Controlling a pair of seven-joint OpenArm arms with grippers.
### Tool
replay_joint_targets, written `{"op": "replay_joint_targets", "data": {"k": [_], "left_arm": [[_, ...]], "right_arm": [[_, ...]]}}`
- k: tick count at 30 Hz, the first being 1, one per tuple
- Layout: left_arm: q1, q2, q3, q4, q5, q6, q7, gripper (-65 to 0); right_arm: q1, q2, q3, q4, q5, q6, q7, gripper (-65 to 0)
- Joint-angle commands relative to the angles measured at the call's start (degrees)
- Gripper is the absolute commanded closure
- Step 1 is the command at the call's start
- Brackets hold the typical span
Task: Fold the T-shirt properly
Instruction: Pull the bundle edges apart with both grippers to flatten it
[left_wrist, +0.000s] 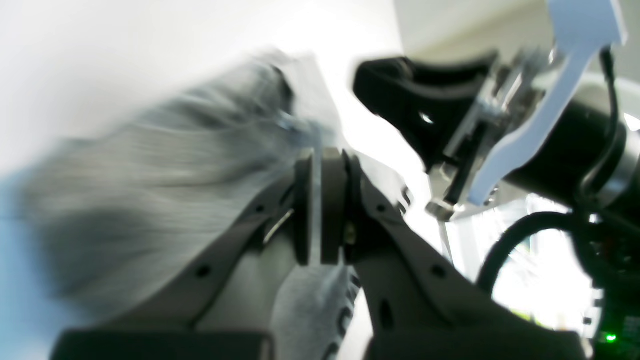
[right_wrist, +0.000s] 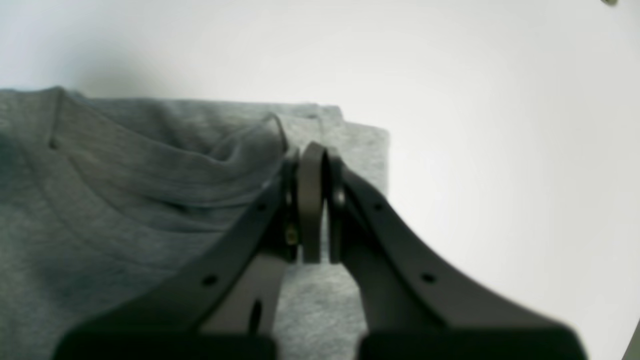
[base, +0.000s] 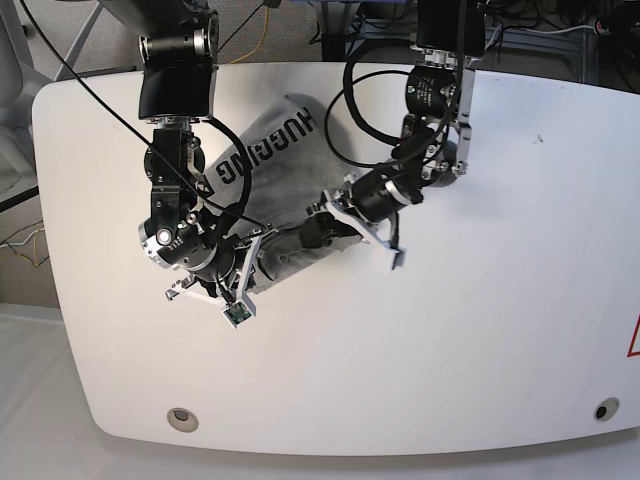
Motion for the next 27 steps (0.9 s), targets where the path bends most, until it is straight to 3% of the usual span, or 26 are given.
{"op": "replay_joint_targets", "data": {"k": [1, 7, 20, 27], "left_arm": [[-1.0, 1.1, 1.6, -1.2, -0.9, -0.7, -0.6, -1.9], [-1.7, 1.3, 4.8, -6.5, -0.8, -0.2, -0.7, -1.9], [-1.6, 0.8, 5.1, -15.7, -0.8, -0.2, -4.8, -1.9], [-1.6, -0.2, 5.1, -20.3, -0.8, -0.2, -7.7, -1.9]], "right_arm": [[1.3, 0.9, 0.2, 1.0, 0.1, -0.3, 1.2, -0.6], [1.4, 1.0, 0.2, 0.8, 0.1, -0.3, 1.2, -0.6], [1.8, 1.0, 0.0, -2.1, 0.1, -0.3, 1.7, -0.6], [2.0, 0.8, 0.0, -9.9, 0.1, -0.3, 6.9, -0.6]]}}
